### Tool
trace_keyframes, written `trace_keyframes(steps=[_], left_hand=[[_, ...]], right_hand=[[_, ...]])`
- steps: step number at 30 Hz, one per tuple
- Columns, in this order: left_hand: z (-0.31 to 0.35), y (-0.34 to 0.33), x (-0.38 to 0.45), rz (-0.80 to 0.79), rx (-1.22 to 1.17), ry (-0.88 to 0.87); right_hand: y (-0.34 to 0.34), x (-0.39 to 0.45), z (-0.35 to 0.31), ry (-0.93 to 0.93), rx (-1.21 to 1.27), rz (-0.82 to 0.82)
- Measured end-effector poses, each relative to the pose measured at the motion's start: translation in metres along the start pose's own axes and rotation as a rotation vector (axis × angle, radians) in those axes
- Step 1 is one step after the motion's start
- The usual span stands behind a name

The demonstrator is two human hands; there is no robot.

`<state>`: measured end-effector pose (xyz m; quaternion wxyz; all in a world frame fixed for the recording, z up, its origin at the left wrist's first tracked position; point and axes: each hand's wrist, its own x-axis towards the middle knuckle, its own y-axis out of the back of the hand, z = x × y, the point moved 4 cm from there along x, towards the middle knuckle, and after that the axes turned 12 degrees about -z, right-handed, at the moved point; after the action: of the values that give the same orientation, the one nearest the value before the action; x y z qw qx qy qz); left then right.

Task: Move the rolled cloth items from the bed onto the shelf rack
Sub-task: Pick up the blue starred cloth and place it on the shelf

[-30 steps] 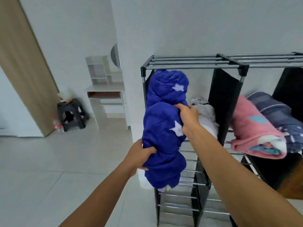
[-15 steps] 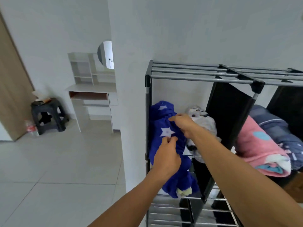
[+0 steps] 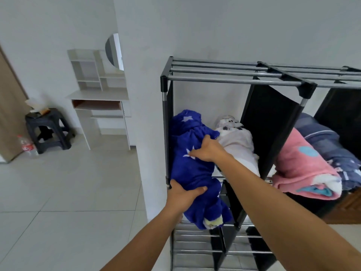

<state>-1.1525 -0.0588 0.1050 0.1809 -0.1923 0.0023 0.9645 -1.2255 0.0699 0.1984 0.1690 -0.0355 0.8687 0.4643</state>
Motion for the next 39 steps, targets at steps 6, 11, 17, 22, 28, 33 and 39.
trace_keyframes(steps=[6,11,17,22,28,33,39], left_hand=[[-0.005,-0.004,0.003,0.023,-0.075,0.008],[0.025,-0.008,-0.008,0.157,0.247,-0.280],[0.049,0.000,0.014,0.156,0.286,-0.282],[0.046,0.004,0.017,0.074,0.355,-0.210],[0.019,0.004,-0.002,0.170,0.460,-0.444],[-0.007,-0.023,-0.031,0.213,0.910,-0.880],[-0.050,-0.100,-0.052,-0.176,1.135,-1.020]], right_hand=[[-0.002,0.000,-0.001,-0.018,0.032,0.021],[0.016,-0.002,-0.006,0.111,0.115,0.121],[0.031,-0.008,0.002,0.099,0.216,0.196],[0.006,-0.015,0.009,0.076,0.183,0.134],[-0.020,-0.048,0.009,0.161,0.349,0.209],[-0.054,-0.099,0.054,0.115,0.525,0.287],[-0.078,-0.240,0.183,-0.261,1.005,0.565]])
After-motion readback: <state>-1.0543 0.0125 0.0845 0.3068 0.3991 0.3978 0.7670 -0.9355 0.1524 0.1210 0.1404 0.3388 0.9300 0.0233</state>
